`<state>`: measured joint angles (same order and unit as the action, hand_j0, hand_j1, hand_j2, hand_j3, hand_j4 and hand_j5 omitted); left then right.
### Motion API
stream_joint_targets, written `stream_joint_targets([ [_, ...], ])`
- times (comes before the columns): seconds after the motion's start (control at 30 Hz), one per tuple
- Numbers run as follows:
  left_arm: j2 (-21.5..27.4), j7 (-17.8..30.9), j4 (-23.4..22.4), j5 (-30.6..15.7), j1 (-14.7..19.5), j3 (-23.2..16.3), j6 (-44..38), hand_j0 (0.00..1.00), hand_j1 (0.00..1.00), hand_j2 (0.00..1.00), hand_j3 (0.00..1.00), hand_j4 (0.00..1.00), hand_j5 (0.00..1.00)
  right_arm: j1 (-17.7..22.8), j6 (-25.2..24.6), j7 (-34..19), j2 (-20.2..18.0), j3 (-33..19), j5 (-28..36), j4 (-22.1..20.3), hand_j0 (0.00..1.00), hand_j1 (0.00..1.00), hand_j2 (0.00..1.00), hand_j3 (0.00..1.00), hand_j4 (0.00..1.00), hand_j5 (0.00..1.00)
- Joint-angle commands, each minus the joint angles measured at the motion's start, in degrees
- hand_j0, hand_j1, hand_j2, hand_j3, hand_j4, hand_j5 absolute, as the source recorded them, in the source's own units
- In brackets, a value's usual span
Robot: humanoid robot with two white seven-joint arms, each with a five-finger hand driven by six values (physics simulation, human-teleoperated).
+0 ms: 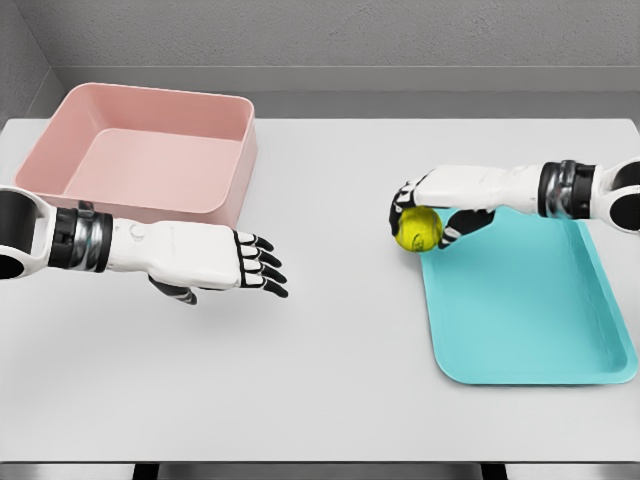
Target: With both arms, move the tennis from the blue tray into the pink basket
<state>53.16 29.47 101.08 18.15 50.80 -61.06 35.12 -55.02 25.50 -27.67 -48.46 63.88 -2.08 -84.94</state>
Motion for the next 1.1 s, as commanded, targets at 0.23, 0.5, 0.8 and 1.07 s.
stream_joint_targets([
  [0.23,0.19,-0.02,0.0,-0.39,0.0,0.07,-0.12,1.0,1.0,1.0,1.0,1.0,1.0,0.18,0.34,-1.16,4.95,0.02,0.33,-0.05,0.54,0.54,0.54,0.54,0.54,0.54],
  [0.5,0.19,-0.02,0.0,-0.39,0.0,-0.02,-0.12,1.0,1.0,1.0,1.0,1.0,1.0,1.32,0.17,-1.16,8.99,0.63,0.33,0.38,0.54,0.54,0.54,0.54,0.54,0.54],
  [0.8,0.28,-0.02,0.0,-0.48,0.0,0.07,-0.12,1.0,1.0,1.0,1.0,1.0,1.0,3.25,0.08,-2.04,12.95,0.81,0.15,0.65,0.54,0.54,0.54,0.54,0.54,0.54],
  [1.07,0.36,-0.02,0.0,-0.48,-0.09,-0.02,-0.12,1.0,1.0,1.0,1.0,1.0,1.0,3.6,0.17,-2.04,14.35,1.33,0.06,2.05,0.58,0.58,0.58,0.58,0.58,0.58],
])
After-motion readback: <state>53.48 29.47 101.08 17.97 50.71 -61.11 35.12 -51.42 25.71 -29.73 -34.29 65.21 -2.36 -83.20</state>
